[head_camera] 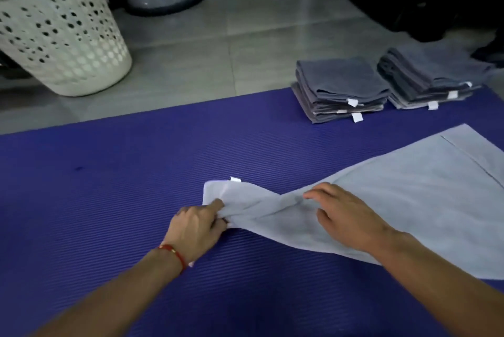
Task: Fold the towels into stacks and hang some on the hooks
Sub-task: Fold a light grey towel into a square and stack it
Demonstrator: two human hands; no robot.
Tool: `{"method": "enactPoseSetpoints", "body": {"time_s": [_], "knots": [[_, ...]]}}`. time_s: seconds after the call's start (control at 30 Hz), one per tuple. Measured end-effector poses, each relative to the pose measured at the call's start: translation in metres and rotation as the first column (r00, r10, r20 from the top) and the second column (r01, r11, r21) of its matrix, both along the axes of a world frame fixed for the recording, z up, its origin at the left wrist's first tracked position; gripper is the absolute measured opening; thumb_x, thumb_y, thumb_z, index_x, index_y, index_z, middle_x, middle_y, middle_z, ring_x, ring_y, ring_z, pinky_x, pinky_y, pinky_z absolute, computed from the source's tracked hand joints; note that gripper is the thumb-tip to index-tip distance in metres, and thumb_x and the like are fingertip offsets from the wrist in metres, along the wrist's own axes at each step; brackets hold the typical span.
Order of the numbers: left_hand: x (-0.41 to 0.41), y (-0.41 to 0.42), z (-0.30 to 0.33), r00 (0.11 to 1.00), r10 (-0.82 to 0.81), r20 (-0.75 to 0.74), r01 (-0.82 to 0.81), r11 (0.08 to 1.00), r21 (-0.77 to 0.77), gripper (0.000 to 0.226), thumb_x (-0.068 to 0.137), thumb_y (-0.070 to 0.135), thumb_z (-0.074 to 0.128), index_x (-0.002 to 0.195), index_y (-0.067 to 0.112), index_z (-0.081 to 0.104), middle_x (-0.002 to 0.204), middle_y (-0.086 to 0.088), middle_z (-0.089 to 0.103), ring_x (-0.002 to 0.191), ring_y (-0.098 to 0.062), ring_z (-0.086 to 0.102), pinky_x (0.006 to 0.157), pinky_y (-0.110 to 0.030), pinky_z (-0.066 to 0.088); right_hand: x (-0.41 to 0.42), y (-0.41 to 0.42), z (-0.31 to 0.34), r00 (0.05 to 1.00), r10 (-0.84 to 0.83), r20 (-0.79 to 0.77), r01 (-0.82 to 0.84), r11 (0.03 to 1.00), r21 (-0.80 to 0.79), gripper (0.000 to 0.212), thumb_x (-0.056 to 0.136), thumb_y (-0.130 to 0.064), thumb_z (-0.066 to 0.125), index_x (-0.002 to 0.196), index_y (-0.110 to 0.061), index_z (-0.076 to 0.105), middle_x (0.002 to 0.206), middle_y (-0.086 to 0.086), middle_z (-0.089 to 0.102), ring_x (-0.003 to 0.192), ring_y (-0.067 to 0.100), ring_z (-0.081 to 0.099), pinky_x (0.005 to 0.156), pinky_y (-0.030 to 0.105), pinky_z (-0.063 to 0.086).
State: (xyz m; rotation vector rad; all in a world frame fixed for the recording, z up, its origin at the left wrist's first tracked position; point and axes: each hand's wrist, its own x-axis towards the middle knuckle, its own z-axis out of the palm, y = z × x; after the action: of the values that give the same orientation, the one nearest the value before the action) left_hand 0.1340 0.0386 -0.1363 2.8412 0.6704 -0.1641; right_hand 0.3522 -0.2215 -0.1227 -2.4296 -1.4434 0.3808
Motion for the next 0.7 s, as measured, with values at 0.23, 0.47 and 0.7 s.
{"method": "enactPoseSetpoints", "body": {"time_s": [0.23, 0.47, 0.7], "knots": [[0.075, 0.053, 0.069, 0.853, 0.465, 0.235, -0.398, 0.872, -0.284, 0.026, 0.085, 0.055, 0.062, 0.101, 0.034, 0.064, 0.094, 0.002, 0.07, 0.092, -0.028, 0.064, 0.082, -0.037, 0.052, 0.019, 0.023, 0.017, 0.982, -0.19, 0.005, 0.188, 0.975, 0.12, 0.036, 0.098, -0.007, 0.053, 0.131, -0.018, 0.062, 0.128, -0.002, 0.058, 0.113, 0.018, 0.059, 0.094, 0.034, 0.05], [0.034, 0.035, -0.045, 0.68, 0.733, -0.037, -0.635, 0.562, -0.53, 0.074, 0.076, 0.068, 0.051, 0.119, 0.007, 0.057, 0.12, -0.017, 0.056, 0.114, -0.037, 0.053, 0.089, -0.041, 0.043, -0.007, 0.017, -0.01, 0.999, 0.004, -0.038, -0.004, 1.0, -0.001, 0.041, 0.101, -0.018, 0.05, 0.141, -0.028, 0.051, 0.14, -0.017, 0.046, 0.128, 0.002, 0.047, 0.105, 0.023, 0.043], [0.007, 0.001, -0.082, 0.749, 0.624, 0.223, -0.506, 0.755, -0.417, 0.024, 0.084, 0.044, 0.075, 0.091, 0.023, 0.065, 0.102, 0.004, 0.056, 0.097, -0.019, 0.049, 0.086, -0.039, 0.046, -0.011, 0.026, -0.031, 0.996, 0.084, -0.028, -0.086, 0.994, -0.063, 0.041, 0.103, -0.022, 0.048, 0.143, -0.031, 0.05, 0.137, -0.018, 0.046, 0.129, 0.003, 0.046, 0.107, 0.026, 0.042]]}}
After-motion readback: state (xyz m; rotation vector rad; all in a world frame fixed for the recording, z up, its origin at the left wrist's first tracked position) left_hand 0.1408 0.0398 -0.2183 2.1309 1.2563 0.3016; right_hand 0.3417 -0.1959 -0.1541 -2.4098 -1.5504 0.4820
